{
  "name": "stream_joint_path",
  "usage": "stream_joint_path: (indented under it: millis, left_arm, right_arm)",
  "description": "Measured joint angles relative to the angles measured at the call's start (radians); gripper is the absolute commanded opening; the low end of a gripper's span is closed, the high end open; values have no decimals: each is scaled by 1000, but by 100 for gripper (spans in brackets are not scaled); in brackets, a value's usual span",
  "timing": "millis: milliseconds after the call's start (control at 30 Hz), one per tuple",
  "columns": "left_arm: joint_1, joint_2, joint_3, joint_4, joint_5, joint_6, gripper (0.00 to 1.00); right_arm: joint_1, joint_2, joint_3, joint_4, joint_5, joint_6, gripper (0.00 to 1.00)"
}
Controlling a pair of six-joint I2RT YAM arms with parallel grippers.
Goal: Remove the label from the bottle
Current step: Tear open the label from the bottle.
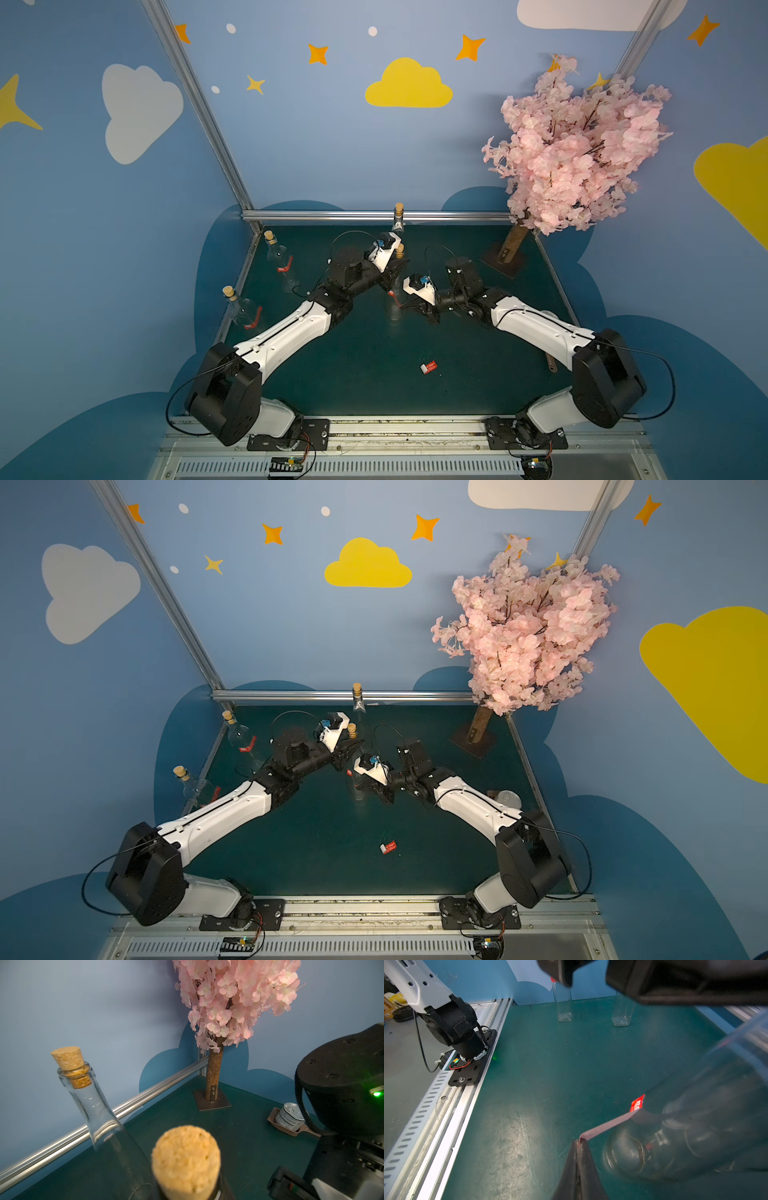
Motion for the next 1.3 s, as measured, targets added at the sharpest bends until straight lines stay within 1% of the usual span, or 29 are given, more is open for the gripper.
stream_joint_path:
  millis: [1200, 1300]
  left_arm:
    - [-4, 0, 0, 0, -10, 0, 17]
    - [-3, 0, 0, 0, -22, 2, 17]
  right_arm:
    - [5, 0, 0, -1, -12, -1, 0]
    - [8, 0, 0, -10, -26, -1, 0]
